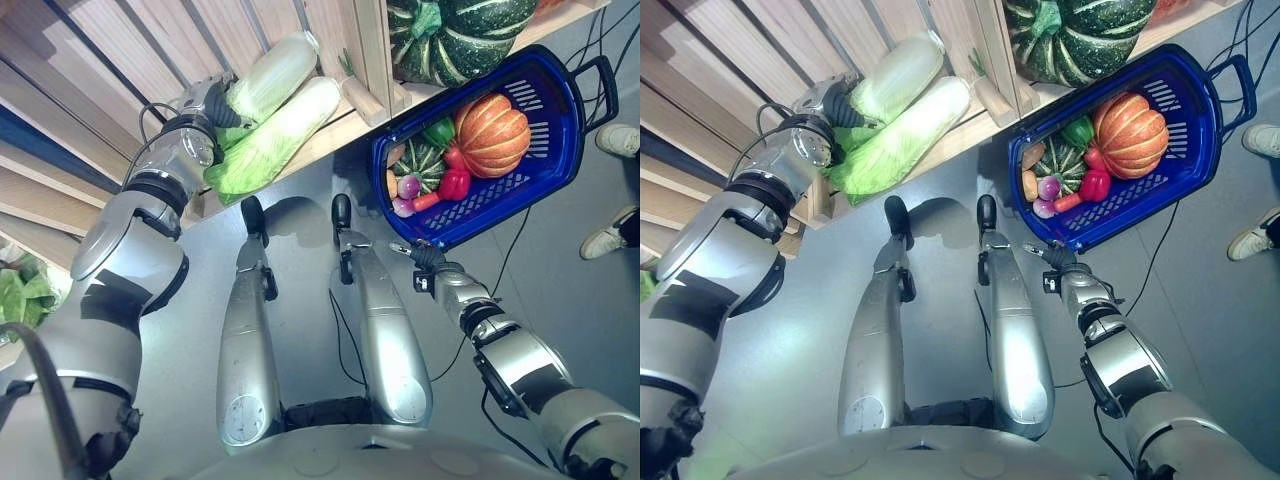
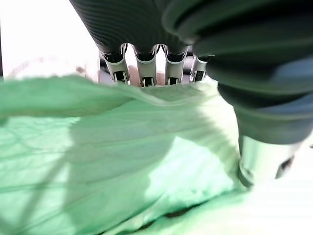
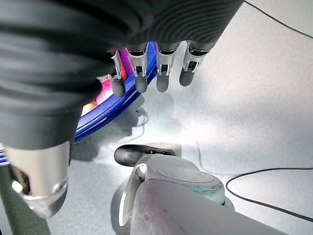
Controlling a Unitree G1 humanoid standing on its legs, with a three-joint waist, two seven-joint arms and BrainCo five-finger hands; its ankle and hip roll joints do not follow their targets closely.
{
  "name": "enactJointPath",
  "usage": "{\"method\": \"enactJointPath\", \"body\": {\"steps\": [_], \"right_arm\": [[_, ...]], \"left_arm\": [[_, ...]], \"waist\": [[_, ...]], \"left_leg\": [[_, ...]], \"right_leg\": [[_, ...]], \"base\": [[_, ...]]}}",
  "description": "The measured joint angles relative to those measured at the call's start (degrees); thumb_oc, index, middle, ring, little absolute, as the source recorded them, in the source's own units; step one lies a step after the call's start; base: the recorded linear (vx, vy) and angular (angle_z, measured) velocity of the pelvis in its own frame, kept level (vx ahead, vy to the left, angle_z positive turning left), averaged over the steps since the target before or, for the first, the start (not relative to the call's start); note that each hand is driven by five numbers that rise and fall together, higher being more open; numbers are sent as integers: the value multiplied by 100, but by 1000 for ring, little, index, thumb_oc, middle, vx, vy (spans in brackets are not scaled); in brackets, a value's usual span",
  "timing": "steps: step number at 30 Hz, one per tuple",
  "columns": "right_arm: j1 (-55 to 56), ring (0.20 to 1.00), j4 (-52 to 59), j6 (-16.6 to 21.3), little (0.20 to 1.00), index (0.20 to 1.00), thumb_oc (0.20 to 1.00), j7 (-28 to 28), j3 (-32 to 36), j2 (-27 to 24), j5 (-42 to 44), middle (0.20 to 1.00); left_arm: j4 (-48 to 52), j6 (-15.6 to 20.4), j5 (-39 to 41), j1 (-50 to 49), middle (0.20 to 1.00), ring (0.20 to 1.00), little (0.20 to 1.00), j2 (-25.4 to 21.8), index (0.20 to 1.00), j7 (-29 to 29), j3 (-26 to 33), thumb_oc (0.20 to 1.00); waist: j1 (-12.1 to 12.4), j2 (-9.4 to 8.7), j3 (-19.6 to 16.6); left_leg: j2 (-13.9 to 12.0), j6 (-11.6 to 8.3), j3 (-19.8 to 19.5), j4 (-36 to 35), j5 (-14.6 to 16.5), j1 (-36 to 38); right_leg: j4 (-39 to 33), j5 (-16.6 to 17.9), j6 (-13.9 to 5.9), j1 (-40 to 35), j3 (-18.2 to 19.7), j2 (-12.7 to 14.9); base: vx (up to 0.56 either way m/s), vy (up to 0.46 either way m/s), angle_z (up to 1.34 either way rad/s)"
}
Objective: Pick up fruits and vegetables into the basket
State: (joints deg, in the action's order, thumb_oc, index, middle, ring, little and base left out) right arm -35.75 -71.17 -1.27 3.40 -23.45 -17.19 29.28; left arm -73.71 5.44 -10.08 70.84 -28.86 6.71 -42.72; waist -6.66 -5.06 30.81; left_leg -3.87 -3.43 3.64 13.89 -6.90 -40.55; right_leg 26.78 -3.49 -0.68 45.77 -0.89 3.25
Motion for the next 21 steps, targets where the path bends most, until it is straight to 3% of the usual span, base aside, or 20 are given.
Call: {"method": "enactJointPath", "body": {"steps": [4,15,21], "right_arm": [[1,1000,1,1,1000,1000,1000,-7,1,26,-5,1000],[-16,1000,6,11,1000,1000,1000,-17,1,38,-2,1000],[-13,1000,6,81,1000,1000,1000,32,1,52,42,1000]], "left_arm": [[-4,-21,9,-7,200,200,200,-54,200,-110,-27,200],[22,94,121,-39,200,200,200,-53,200,-149,-50,200],[18,167,558,-182,200,200,200,-88,200,-85,-29,200]], "waist": [[-17,-132,-87],[-30,-134,-88],[-73,-134,-88]], "left_leg": [[17,26,67,-3,18,-11],[78,79,64,1,10,-2],[78,80,62,3,10,102]], "right_leg": [[-20,16,-25,30,33,9],[-71,51,-29,-25,34,57],[-70,58,-35,-139,28,60]], "base": [[4,7,-5],[0,0,0],[0,0,0]]}}
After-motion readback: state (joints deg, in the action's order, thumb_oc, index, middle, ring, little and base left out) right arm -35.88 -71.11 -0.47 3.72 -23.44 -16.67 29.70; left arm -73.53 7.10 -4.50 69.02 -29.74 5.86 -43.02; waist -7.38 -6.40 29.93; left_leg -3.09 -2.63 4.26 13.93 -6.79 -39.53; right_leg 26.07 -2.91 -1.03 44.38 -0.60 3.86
